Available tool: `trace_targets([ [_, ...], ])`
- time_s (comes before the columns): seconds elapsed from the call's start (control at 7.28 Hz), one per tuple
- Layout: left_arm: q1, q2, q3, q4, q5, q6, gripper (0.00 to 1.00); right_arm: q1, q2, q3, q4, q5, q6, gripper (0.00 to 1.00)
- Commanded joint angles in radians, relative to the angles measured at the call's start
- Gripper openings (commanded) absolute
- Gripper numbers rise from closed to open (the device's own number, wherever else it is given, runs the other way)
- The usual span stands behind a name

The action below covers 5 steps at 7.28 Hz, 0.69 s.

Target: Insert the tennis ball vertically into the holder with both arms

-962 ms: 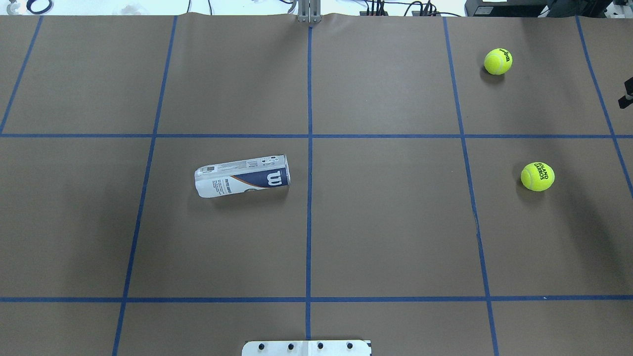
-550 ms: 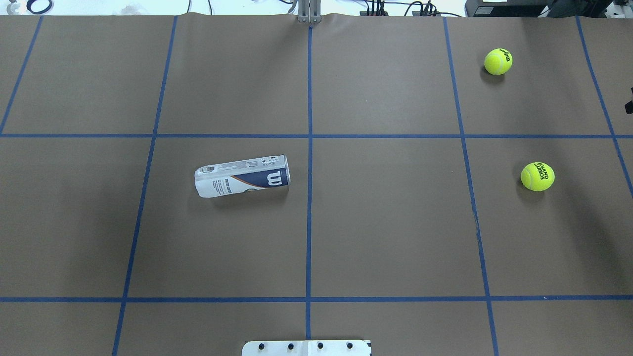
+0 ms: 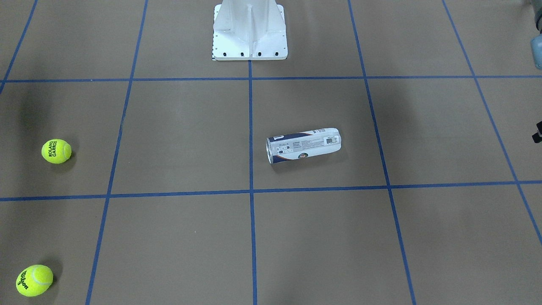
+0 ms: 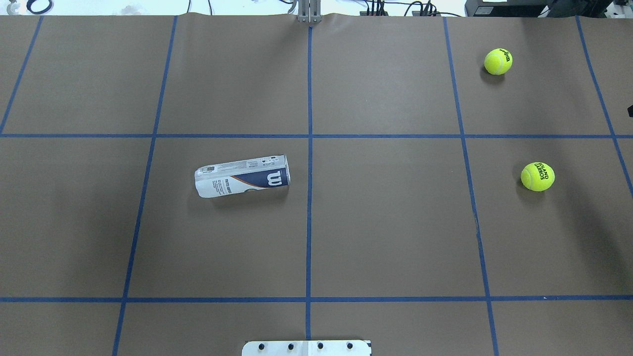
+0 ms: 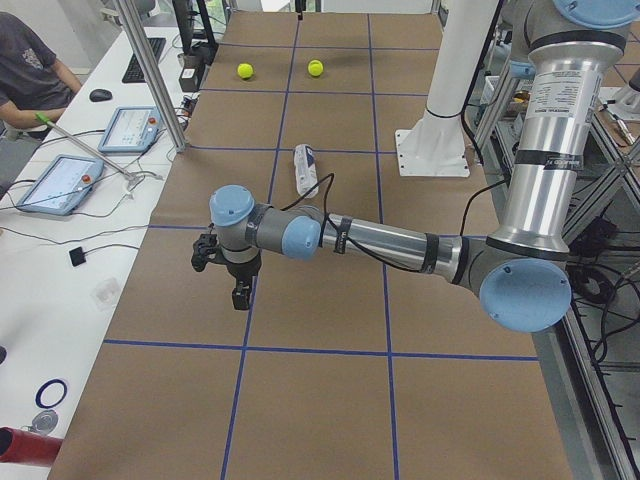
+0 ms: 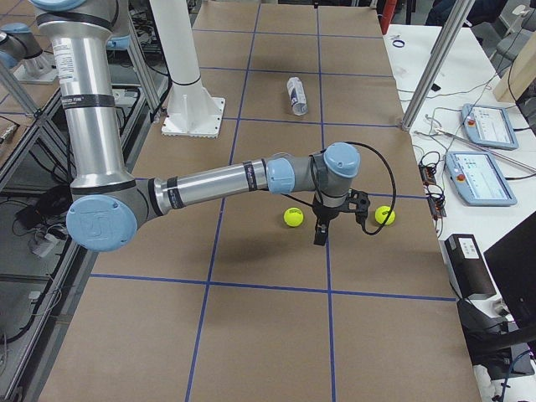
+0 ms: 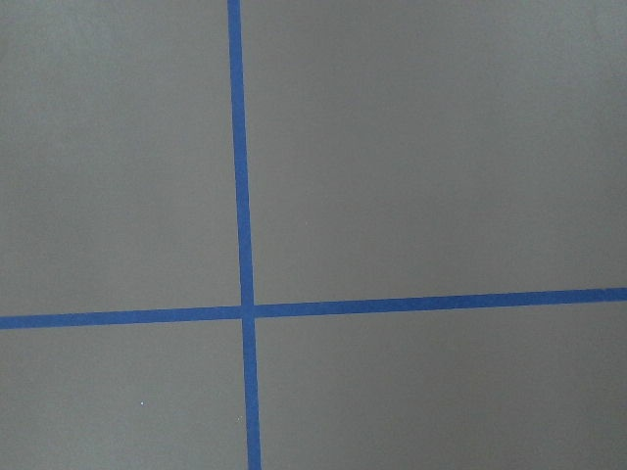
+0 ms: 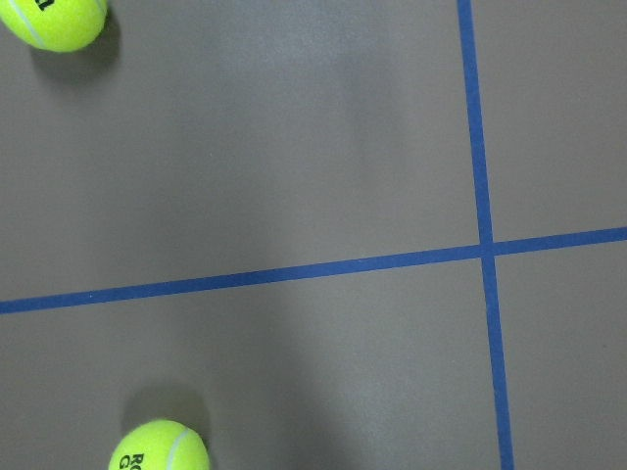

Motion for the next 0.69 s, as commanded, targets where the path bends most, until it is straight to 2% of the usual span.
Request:
trace_targets([
  [0.0, 0.0, 0.001, 0.002, 0.001, -0.001, 0.0, 1.0, 0.002, -0.01, -0.008, 0.0, -0.004, -0.066, 1.0],
  [0.55, 0.0, 0.0, 0.003, 0.001, -0.001, 0.0, 1.0, 0.003, -0.042, -0.007, 0.0, -0.004, -0.094, 1.0],
])
